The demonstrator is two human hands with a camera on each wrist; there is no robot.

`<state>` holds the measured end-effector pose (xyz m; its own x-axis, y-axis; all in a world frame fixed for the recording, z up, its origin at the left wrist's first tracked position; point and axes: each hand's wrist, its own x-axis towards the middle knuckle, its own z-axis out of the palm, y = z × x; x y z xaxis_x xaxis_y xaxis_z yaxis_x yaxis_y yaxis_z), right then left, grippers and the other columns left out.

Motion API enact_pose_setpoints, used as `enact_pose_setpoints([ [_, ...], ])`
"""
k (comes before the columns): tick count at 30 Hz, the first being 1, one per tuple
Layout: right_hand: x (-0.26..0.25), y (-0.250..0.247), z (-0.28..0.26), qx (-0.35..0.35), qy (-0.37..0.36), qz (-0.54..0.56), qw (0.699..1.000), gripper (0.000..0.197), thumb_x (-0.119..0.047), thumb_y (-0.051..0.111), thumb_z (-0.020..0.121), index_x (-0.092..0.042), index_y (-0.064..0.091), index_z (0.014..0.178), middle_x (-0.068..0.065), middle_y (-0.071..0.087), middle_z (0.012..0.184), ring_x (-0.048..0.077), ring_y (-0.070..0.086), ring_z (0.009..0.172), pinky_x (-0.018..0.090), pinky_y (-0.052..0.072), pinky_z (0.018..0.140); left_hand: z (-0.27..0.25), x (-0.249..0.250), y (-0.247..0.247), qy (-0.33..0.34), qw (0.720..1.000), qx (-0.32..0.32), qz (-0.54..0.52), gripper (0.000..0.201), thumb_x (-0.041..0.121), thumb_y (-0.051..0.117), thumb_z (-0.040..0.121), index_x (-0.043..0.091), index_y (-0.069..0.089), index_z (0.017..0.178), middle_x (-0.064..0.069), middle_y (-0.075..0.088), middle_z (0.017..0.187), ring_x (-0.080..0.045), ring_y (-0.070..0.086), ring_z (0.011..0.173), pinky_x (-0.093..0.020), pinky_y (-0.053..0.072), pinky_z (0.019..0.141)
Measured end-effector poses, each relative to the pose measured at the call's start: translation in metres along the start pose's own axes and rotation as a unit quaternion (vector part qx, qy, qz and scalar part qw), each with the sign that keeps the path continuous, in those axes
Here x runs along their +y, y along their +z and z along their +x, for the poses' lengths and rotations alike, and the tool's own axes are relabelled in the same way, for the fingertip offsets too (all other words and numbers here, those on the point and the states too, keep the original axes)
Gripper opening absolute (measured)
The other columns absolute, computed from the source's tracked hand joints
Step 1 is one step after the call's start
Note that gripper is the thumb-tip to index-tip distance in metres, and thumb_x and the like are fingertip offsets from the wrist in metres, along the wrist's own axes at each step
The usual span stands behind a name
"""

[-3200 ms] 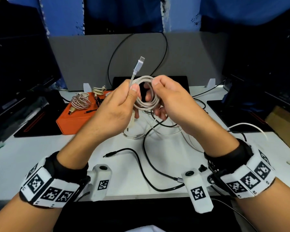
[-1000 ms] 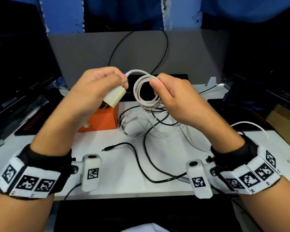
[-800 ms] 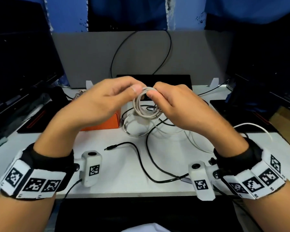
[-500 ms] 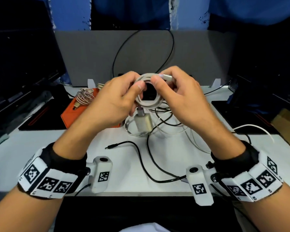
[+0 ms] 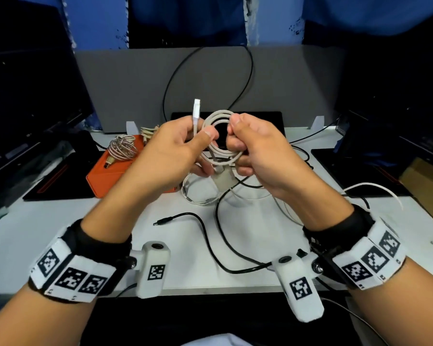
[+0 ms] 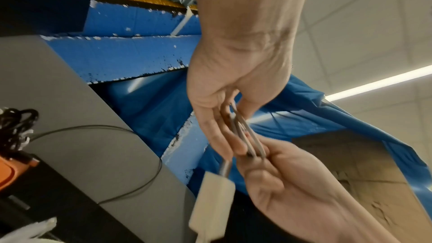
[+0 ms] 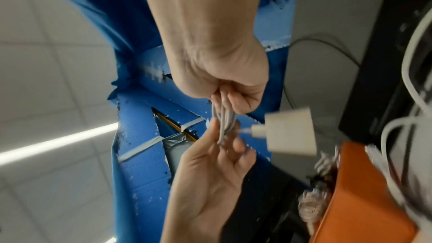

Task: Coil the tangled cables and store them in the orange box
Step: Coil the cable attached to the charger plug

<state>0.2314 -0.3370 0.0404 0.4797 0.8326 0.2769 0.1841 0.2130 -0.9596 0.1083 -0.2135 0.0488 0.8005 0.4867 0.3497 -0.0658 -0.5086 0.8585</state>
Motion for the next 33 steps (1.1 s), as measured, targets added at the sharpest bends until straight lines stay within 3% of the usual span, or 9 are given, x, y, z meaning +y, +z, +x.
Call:
enact_pose_setpoints([
  [5,-0.011,-0.019,-0.005,-0.057,-0.090,-0.331,0.937,0.029,-0.031,0.045,0.110,-0.021,0.052,0.084,-0.011,0.053,0.067,0.005,0.043,0.057,0.027,0.039,0.055,-0.001,0.000,-0.028,0.053,0.989,-0.123,0.057,0.041,0.041,0.041,0.109,0.010,0.068,0.108,-0.011,0.072,0.101,-0.030,0.069,0.098,-0.048,0.054,0.095],
  [8,-0.018,-0.022,-0.008,-0.061,-0.116,-0.376,0.917,0.029,-0.035,0.046,0.108,-0.029,0.055,0.081,-0.007,0.058,0.073,0.009,0.050,0.062,0.036,0.045,0.062,-0.002,-0.004,-0.024,0.085,0.981,-0.160,0.073,0.034,0.037,0.045,0.107,0.011,0.068,0.107,-0.008,0.070,0.108,-0.026,0.065,0.110,-0.049,0.048,0.104],
  [12,-0.024,-0.023,-0.012,-0.073,-0.139,-0.299,0.941,0.030,-0.028,0.049,0.109,-0.024,0.060,0.082,-0.010,0.067,0.073,0.018,0.055,0.067,0.036,0.046,0.067,-0.003,-0.007,-0.014,0.089,0.976,-0.193,-0.054,0.034,0.027,0.038,0.109,0.007,0.065,0.100,-0.009,0.068,0.100,-0.022,0.064,0.100,-0.036,0.050,0.093],
  [16,-0.023,-0.019,-0.007,-0.053,-0.143,-0.115,0.982,0.029,-0.023,0.054,0.106,0.001,0.061,0.093,0.027,0.070,0.085,0.015,0.050,0.064,0.023,0.042,0.065,-0.006,-0.003,-0.005,0.046,0.943,-0.216,-0.250,0.032,0.022,0.029,0.108,0.011,0.053,0.090,-0.004,0.059,0.081,-0.012,0.057,0.077,-0.021,0.049,0.071],
  [19,-0.019,-0.012,-0.005,-0.010,-0.109,0.044,0.993,0.012,-0.021,0.061,0.102,-0.010,0.061,0.099,0.003,0.057,0.058,0.016,0.045,0.061,0.027,0.045,0.073,-0.002,-0.003,-0.001,0.058,0.948,-0.185,-0.251,0.031,0.024,0.031,0.107,0.013,0.053,0.088,0.000,0.057,0.076,-0.009,0.053,0.074,-0.020,0.046,0.072],
  [22,-0.017,-0.002,-0.004,0.011,-0.046,0.182,0.982,0.008,-0.024,0.059,0.104,-0.015,0.059,0.104,-0.008,0.042,0.056,0.012,0.043,0.056,0.024,0.044,0.066,0.002,-0.005,-0.002,0.043,0.946,-0.164,-0.274,0.030,0.026,0.037,0.105,0.016,0.058,0.086,-0.001,0.057,0.077,-0.015,0.052,0.079,-0.033,0.043,0.077],
  [25,-0.017,0.007,-0.008,0.050,-0.063,0.162,0.984,0.015,-0.028,0.053,0.107,-0.015,0.056,0.100,-0.006,0.037,0.056,0.006,0.028,0.045,0.018,0.036,0.053,0.000,-0.004,-0.002,0.019,0.940,-0.162,-0.300,0.029,0.027,0.041,0.104,0.015,0.062,0.089,0.000,0.058,0.075,-0.015,0.056,0.079,-0.031,0.046,0.073],
  [28,-0.020,0.012,-0.012,0.093,-0.130,0.077,0.984,0.027,-0.029,0.046,0.110,-0.007,0.052,0.094,0.005,0.038,0.054,0.007,0.039,0.039,0.018,0.038,0.045,-0.005,0.000,0.003,0.017,0.938,-0.174,-0.298,0.035,0.029,0.038,0.107,0.013,0.067,0.094,0.000,0.057,0.072,-0.017,0.054,0.079,-0.024,0.048,0.071],
  [33,-0.022,0.008,-0.014,0.128,-0.164,0.007,0.978,0.039,-0.028,0.044,0.111,-0.001,0.053,0.084,0.003,0.040,0.048,0.009,0.042,0.038,0.016,0.037,0.041,-0.008,0.000,0.014,0.027,0.940,-0.177,-0.292,0.031,0.021,0.038,0.107,0.007,0.063,0.097,0.001,0.055,0.068,-0.014,0.057,0.081,-0.022,0.047,0.084],
])
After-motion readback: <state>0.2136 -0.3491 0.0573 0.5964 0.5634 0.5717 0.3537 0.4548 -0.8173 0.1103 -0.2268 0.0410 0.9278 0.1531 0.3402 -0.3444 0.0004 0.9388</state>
